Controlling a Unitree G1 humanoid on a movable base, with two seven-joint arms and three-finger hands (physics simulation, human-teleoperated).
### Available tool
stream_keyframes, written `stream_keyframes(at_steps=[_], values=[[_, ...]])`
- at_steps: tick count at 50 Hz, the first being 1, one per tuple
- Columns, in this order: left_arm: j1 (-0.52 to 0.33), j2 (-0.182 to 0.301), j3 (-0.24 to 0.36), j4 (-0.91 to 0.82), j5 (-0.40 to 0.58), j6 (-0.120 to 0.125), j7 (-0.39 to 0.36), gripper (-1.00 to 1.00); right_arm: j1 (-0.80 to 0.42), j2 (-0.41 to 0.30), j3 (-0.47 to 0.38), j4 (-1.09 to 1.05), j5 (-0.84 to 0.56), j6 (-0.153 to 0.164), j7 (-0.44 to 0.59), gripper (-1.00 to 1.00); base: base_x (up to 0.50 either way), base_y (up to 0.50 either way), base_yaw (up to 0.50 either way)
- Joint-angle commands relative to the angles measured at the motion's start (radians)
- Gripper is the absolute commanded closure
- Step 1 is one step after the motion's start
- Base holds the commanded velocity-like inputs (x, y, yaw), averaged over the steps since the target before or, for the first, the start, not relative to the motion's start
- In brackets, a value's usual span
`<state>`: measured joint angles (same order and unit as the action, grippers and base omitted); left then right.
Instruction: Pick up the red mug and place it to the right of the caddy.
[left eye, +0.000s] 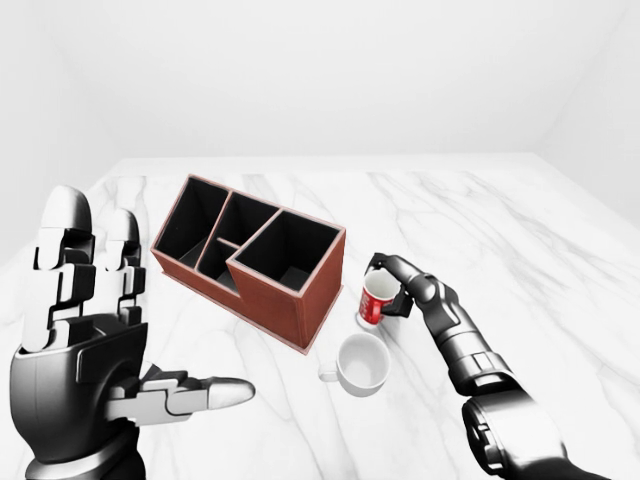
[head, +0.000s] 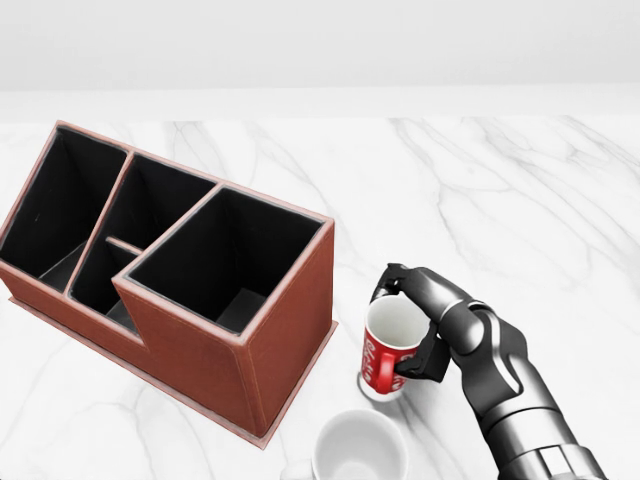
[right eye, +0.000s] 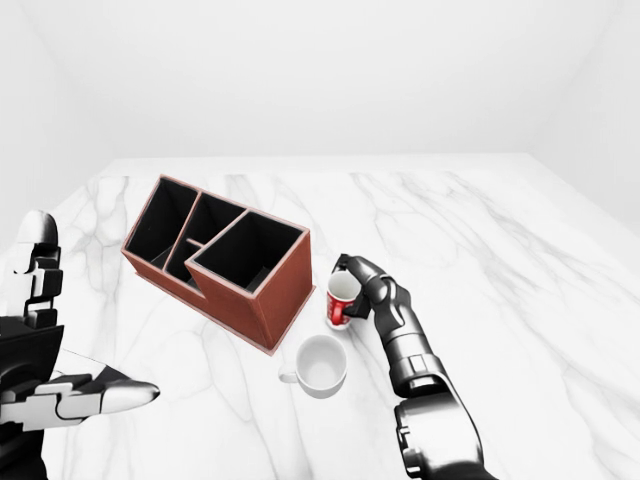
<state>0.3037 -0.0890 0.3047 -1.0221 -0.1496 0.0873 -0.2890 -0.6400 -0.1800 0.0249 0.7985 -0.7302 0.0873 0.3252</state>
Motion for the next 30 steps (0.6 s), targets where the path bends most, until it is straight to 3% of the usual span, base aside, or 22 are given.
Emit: stream_keyframes(at_steps=[1,30], values=[[0.005,-0.008,0.017,-0.018,-0.011,0.0,-0.012,-1.0,-0.005,0.004,0.0,0.047,-0.027,0.0,-0.06,1.0,0.0,0.0,0.0],[-0.001,-0.001,0.022,-0.025,-0.022,0.0,-0.008,-1.0,-0.061,0.02,0.009,0.236,0.003,0.0,-0.206,1.0,0.0,0.0,0.0]])
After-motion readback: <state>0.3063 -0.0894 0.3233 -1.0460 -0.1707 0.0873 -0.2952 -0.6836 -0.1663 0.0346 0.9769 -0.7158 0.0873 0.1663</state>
